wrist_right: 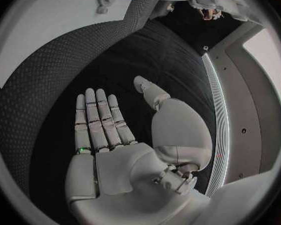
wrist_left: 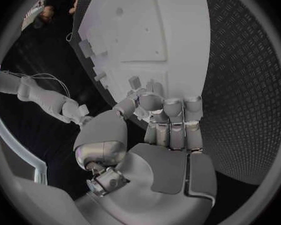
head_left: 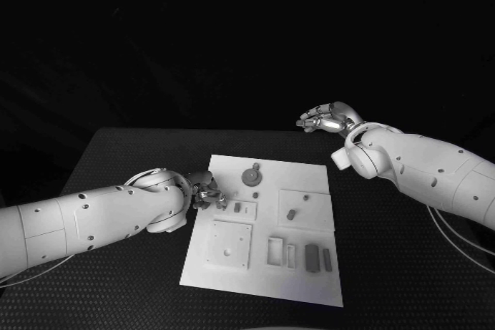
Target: Assemble the parts on the task board
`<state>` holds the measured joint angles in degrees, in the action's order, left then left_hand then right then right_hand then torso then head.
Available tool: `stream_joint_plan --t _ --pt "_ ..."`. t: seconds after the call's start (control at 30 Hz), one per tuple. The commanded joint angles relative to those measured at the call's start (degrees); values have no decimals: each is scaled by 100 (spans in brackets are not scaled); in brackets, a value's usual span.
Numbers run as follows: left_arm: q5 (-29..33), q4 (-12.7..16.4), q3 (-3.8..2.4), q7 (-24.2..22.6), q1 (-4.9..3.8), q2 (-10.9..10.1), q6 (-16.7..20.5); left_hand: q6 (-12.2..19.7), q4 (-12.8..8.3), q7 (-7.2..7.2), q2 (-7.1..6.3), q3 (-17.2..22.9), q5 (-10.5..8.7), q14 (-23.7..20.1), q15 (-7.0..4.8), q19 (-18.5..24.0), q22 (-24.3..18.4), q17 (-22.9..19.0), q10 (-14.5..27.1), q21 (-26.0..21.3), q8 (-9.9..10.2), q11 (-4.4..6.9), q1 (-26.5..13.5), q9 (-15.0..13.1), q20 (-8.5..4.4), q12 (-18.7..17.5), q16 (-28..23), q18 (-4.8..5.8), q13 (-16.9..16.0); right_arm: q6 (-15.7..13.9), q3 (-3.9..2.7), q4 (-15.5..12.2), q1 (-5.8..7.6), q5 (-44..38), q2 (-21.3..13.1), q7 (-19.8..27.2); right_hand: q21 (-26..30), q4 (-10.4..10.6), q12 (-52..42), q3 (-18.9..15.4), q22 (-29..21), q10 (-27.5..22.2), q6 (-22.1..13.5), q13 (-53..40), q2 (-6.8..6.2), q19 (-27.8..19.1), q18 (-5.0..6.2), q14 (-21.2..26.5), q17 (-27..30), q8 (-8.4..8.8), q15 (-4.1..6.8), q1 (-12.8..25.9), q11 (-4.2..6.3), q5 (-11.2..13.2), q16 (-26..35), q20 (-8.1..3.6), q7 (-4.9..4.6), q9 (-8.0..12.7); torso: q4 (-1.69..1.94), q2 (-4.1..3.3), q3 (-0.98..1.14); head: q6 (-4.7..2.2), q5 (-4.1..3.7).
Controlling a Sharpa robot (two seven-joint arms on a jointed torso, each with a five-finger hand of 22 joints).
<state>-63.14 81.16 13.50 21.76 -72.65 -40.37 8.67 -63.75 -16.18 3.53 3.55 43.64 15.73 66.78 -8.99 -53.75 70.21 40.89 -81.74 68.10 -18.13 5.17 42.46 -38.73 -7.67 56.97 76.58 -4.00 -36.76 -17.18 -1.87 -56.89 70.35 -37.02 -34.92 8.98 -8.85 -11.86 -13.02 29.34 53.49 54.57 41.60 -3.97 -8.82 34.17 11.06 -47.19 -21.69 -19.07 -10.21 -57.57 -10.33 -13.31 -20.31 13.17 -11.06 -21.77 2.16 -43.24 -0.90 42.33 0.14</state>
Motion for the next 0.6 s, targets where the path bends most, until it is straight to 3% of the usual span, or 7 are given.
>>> stream_joint_plan --t 0.03,0.6 --pt "20 -27 14 73 14 9 -254 -463 5 -348 44 34 14 271 -323 -48 -7 8 83 34 -32 125 44 4 -816 23 19 -82 -6 92 -1 1 -6 1 7 47 30 6 28 -20 6 -11 -31 7 14 -40 -26 49 9 -18 -4 -24 12 -37 -16 0 -106 9 1 -2 3 14 3" --pt "-21 -86 14 136 13 31 -452 -514 18 -360 -25 41 56 279 -326 -46 -29 14 81 56 -63 134 43 -18 -814 70 34 -89 -5 71 -1 20 -12 1 20 49 34 7 30 -22 9 -13 -33 7 16 -42 -26 52 12 -18 -5 -23 12 -39 -17 0 -106 10 -4 -3 2 24 1"
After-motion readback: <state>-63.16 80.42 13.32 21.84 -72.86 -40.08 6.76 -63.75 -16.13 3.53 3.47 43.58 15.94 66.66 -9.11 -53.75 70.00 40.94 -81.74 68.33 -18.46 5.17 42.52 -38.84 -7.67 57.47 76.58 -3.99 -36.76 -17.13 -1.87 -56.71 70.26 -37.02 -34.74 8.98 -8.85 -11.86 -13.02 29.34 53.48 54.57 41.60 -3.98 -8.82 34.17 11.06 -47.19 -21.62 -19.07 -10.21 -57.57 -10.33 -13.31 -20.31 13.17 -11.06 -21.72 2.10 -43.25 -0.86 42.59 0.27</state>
